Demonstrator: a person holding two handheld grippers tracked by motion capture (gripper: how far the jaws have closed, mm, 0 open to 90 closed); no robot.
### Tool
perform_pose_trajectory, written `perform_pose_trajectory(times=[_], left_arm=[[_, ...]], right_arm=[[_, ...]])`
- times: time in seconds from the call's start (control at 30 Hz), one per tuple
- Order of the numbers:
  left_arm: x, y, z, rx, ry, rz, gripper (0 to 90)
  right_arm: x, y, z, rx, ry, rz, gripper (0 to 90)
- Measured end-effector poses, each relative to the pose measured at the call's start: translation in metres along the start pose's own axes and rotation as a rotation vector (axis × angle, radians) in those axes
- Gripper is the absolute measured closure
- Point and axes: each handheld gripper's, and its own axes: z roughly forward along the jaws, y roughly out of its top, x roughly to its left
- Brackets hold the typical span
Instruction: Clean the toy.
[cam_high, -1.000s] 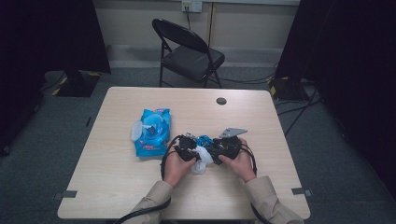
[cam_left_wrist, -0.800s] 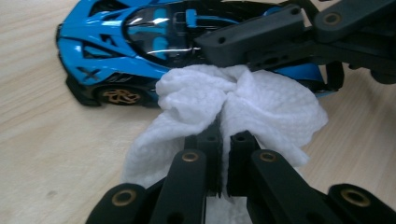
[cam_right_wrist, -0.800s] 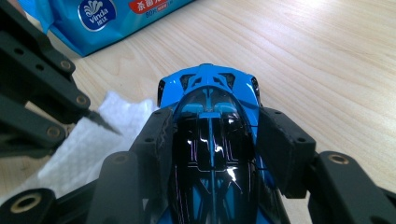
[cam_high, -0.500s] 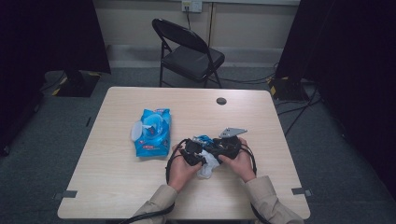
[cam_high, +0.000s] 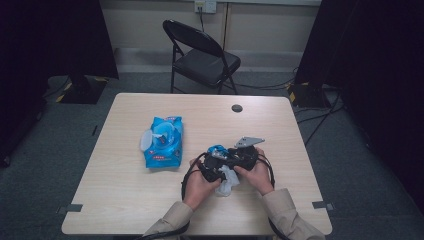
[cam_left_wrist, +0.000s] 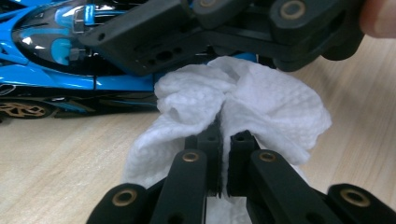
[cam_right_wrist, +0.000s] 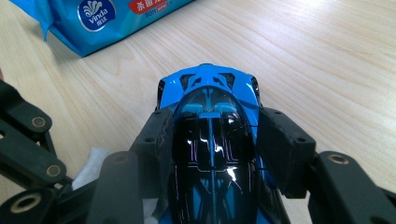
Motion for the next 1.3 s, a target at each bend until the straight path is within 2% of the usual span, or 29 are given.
perform_pose_trajectory(times=[0.2,0.57,0.7,0.8,0.93,1.3], left_arm=[[-0.007,-0.001,0.002,0.009,-0.025,0.029,87.4],[-0.016,-0.002,-0.001,0.004,-0.077,0.036,87.5],[-0.019,-0.003,-0.007,-0.003,-0.096,0.039,87.6],[-0.021,-0.002,-0.015,-0.014,-0.092,0.042,87.7],[-0.017,-0.002,-0.026,-0.008,-0.078,0.045,87.8],[0.004,-0.01,-0.052,-0.017,-0.057,0.003,87.9]], right_arm=[[0.0,0.0,0.0,0.0,0.001,0.0,47.4],[0.0,0.0,0.0,0.001,0.002,0.002,47.2],[-0.001,0.0,0.0,0.001,0.001,0.002,47.2],[0.0,0.0,0.0,0.0,0.002,0.004,47.2],[-0.001,0.0,0.0,0.0,0.003,0.005,47.2],[-0.001,0.0,0.0,-0.004,0.003,0.006,47.2]])
